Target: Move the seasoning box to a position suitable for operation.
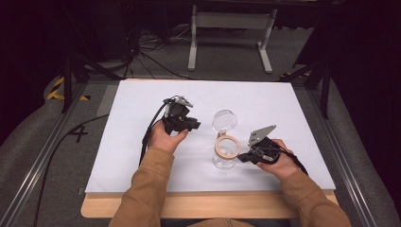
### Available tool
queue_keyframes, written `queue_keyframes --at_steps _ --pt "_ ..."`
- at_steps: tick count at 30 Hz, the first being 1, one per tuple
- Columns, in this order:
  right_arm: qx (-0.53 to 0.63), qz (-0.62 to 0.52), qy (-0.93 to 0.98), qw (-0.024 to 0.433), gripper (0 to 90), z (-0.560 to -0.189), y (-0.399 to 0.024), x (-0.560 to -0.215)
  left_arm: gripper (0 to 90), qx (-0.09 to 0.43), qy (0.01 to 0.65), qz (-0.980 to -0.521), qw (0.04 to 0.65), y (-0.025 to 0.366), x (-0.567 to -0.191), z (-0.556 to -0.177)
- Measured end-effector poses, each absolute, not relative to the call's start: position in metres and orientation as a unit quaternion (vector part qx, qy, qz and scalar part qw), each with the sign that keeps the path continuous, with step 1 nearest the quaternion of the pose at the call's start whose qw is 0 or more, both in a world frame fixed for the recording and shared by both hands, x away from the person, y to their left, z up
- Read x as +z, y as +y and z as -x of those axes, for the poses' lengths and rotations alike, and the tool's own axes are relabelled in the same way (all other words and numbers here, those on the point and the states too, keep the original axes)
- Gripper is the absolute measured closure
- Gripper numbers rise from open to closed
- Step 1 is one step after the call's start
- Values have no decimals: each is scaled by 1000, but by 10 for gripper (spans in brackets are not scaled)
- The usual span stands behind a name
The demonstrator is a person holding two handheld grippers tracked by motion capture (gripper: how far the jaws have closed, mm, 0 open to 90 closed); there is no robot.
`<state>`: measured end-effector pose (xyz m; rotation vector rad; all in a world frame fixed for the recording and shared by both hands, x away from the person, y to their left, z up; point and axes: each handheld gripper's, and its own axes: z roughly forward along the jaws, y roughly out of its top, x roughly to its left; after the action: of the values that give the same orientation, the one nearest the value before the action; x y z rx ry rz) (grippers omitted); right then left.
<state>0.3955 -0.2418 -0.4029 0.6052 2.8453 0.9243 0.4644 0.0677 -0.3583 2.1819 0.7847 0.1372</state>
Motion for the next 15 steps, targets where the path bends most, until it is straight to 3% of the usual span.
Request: queue_keyframes --at_steps 15 --pt "298 -176 938 26 897 -388 -225 -408 737 52 309 -863 396 67 -358 -465"
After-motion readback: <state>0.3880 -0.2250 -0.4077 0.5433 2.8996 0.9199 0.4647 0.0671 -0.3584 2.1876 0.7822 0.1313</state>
